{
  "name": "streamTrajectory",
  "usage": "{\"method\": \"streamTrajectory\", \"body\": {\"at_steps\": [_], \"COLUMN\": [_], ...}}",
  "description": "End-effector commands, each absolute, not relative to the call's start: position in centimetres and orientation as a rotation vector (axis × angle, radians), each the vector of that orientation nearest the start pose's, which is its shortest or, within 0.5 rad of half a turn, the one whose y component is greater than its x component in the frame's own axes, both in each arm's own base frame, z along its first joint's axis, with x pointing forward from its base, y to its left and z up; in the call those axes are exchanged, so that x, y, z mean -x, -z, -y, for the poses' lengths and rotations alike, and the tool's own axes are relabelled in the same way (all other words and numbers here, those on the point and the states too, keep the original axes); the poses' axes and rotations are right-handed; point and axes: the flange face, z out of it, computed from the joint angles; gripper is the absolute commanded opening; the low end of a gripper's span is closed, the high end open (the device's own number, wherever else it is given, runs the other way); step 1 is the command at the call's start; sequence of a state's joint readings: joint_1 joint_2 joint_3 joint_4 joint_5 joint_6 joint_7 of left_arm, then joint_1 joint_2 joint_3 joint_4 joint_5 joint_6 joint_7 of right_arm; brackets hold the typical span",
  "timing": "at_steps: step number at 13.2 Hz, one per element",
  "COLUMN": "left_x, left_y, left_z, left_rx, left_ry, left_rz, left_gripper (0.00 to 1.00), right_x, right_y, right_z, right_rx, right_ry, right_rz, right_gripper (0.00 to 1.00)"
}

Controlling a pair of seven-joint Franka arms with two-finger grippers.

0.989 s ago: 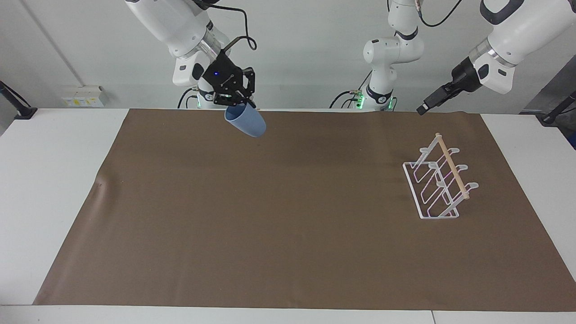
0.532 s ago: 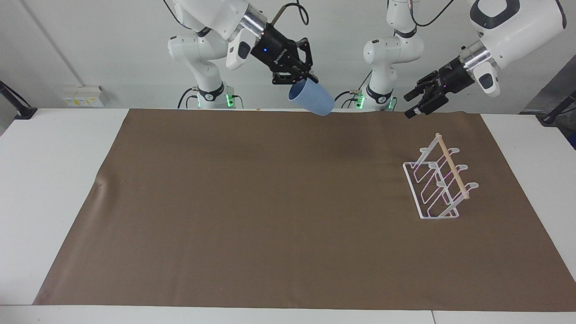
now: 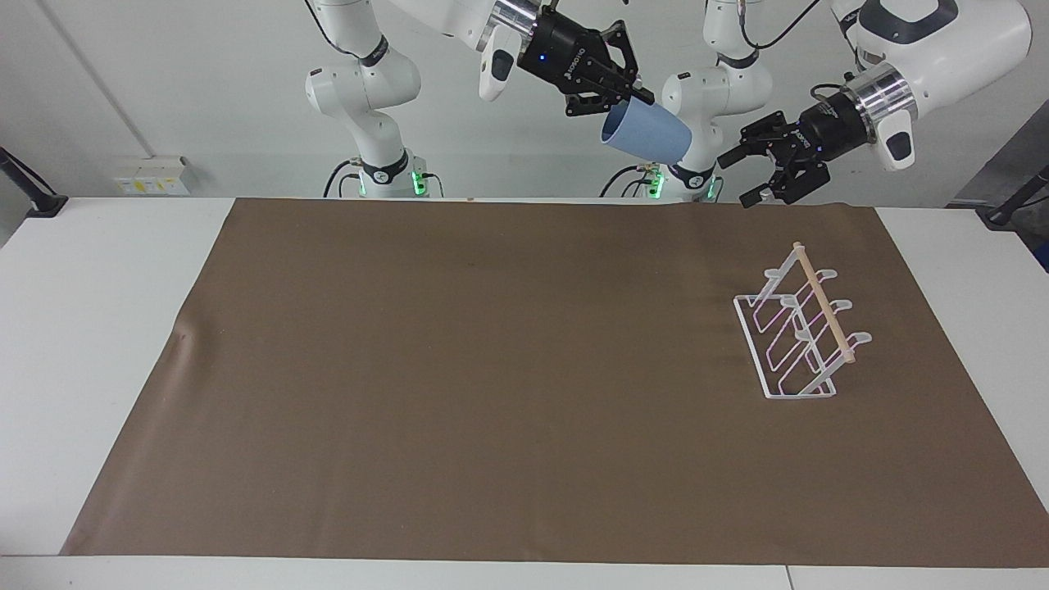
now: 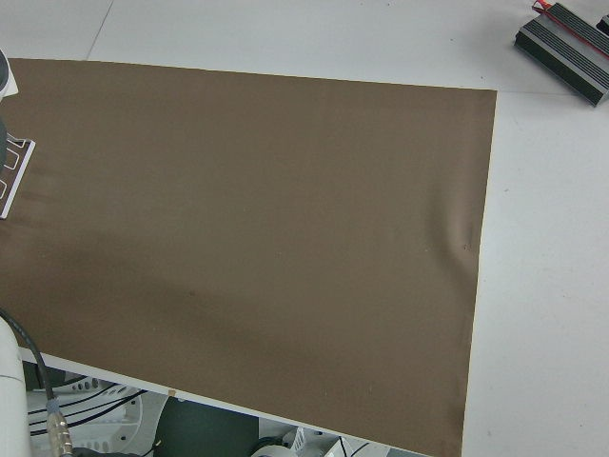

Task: Hang cup on cup holder
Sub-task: 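Lift the cup with the right gripper while the left gripper approaches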

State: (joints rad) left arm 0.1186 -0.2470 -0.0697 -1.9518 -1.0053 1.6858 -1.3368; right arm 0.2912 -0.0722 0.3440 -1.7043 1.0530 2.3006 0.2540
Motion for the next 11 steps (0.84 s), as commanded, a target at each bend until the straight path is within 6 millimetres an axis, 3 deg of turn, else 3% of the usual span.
{"method": "streamTrajectory", "body": {"at_steps": [1, 7, 11], "left_x": [-47.9, -47.3, -46.7], "left_y": [-62.9, -63.6, -64.2], "left_z": [5.4, 5.6, 7.3], "left_rx": [-1.567, -1.558, -1.578], "left_ry": [0.801, 0.886, 0.898], "left_rz": [-1.547, -1.485, -1.475], "left_gripper": [1.0, 1.0, 1.0], "right_x": [-45.2, -44.6, -44.0], "right_y": [-68.9, -68.5, -67.6], "right_z": [-36.9, -36.9, -36.6], "right_rx": [1.98, 1.975, 1.995], "right_ry": [0.111, 0.077, 0.065], "right_rz": [-0.155, -0.187, -0.192], "right_gripper": [0.0, 0.0, 0.0]}}
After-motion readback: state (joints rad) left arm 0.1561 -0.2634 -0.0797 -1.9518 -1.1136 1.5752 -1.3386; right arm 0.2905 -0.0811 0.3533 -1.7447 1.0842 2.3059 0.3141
